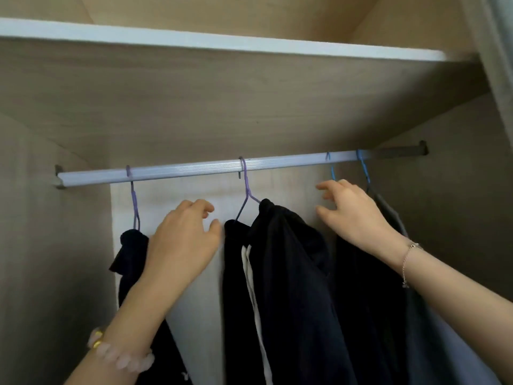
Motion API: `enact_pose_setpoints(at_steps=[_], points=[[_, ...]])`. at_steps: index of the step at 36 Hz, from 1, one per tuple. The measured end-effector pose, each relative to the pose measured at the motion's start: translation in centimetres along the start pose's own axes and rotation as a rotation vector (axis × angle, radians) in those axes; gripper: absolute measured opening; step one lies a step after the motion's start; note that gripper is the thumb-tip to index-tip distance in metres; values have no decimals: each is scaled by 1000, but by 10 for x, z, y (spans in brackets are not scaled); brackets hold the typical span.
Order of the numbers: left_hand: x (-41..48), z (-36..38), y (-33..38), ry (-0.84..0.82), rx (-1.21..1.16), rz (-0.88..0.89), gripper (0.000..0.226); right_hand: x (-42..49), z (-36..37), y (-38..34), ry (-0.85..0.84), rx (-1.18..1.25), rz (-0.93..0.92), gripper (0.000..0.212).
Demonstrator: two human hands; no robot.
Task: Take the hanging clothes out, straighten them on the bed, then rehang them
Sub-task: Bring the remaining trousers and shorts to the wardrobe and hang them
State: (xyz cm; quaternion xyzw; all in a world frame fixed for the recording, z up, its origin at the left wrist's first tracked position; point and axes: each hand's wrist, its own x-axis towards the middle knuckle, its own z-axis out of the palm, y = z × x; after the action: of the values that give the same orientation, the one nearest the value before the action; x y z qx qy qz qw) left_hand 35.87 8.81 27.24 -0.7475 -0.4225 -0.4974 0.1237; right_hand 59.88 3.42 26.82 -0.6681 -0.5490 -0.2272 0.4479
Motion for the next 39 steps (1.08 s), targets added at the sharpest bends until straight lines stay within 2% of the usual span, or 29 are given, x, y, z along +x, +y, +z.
enact_pose_setpoints(at_steps=[2, 4, 5, 7, 9, 11, 15, 19, 21, 24, 31, 35, 39], points=[[6, 15, 24, -56, -133, 1, 30, 7, -4, 15, -53, -84, 54, 64], [15, 34, 49, -131, -253, -47, 33, 15, -5, 29, -145, -59, 144, 73], [21, 44, 61, -164, -308, -83, 39, 17, -4, 35, -198, -5, 197, 71], [34, 64, 84, -217, -393, -170, 57, 19, -1, 46, -278, 123, 280, 55], [48, 83, 102, -246, -441, -267, 75, 20, 1, 57, -296, 194, 319, 45], [60, 99, 111, -210, -415, -370, 82, 22, 3, 72, -268, 227, 341, 45], [66, 118, 111, -85, -381, -476, 61, 32, 4, 99, -251, 428, 413, 41], [61, 121, 94, -53, -556, -568, 44, 50, 8, 111, -250, 626, 426, 16], [58, 116, 91, -34, -625, -584, 36, 57, 12, 113, -235, 637, 394, 13], [48, 103, 92, -51, -650, -575, 27, 62, 21, 110, -264, 661, 327, 22], [40, 87, 91, -89, -726, -552, 39, 58, 43, 94, -396, 679, 196, 26], [40, 86, 87, -93, -740, -545, 35, 58, 49, 76, -471, 676, 158, 33], [39, 88, 83, -109, -770, -523, 34, 58, 51, 64, -491, 678, 122, 30]])
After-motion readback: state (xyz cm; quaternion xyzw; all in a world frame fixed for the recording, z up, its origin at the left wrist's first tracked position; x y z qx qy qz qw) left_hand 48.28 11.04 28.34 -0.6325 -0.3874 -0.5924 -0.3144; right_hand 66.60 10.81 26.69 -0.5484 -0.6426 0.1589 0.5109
